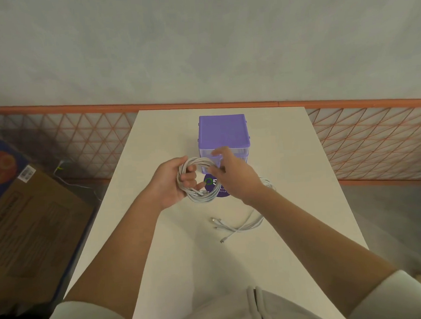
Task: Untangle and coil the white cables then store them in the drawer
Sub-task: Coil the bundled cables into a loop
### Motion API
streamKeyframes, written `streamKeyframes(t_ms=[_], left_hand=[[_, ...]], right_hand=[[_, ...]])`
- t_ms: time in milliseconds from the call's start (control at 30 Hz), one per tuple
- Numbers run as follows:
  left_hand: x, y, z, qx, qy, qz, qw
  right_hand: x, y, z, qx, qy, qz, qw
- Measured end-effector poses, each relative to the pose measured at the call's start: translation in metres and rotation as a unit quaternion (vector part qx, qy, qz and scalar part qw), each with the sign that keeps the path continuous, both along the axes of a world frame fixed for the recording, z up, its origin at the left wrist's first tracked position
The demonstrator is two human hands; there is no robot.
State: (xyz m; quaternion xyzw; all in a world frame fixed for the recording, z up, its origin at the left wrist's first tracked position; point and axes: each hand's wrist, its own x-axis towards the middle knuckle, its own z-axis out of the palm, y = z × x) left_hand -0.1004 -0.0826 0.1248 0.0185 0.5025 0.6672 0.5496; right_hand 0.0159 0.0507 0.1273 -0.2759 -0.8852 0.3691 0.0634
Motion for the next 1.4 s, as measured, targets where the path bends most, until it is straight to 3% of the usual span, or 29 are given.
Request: streamKeyframes(t_ms=[200, 433, 567, 700, 833, 933, 1067, 1267, 1400], left_hand=[[0.001, 0.006, -0.006, -0.010, 0.020, 0.003, 1.000], [0.003, 0.001, -0.004, -0.008, 0.006, 0.005, 1.000], [0.007, -0.003, -0.001, 0.015, 0.035, -0.007, 0.999], [0.014, -0.004, -0.005, 0.028, 0.130, -0.016, 0.991], [0.017, -0.006, -0.014, -0.054, 0.241, -0.087, 0.965], [0.019, -0.004, -0.013, -0.082, 0.272, -0.081, 0.955], [0.019, 0.001, -0.015, -0.154, 0.383, -0.043, 0.910], [0.015, -0.002, -0.006, -0.141, 0.360, -0.115, 0.915], [0.012, 0.000, 0.007, -0.123, 0.261, -0.104, 0.952]], right_hand=[[0.001, -0.007, -0.005, 0.060, -0.086, -0.017, 0.994], [0.006, 0.002, -0.003, 0.109, -0.067, 0.047, 0.991], [0.007, 0.008, -0.002, 0.092, -0.068, 0.053, 0.992], [0.006, 0.009, 0.000, 0.073, -0.071, 0.013, 0.995], [0.006, 0.007, 0.002, 0.091, -0.073, -0.009, 0.993], [0.007, 0.008, 0.002, 0.091, -0.072, -0.006, 0.993], [0.006, 0.006, 0.001, 0.095, -0.075, -0.001, 0.993], [0.007, 0.009, 0.000, 0.116, -0.070, 0.014, 0.991], [0.006, 0.009, 0.002, 0.141, -0.068, 0.055, 0.986]])
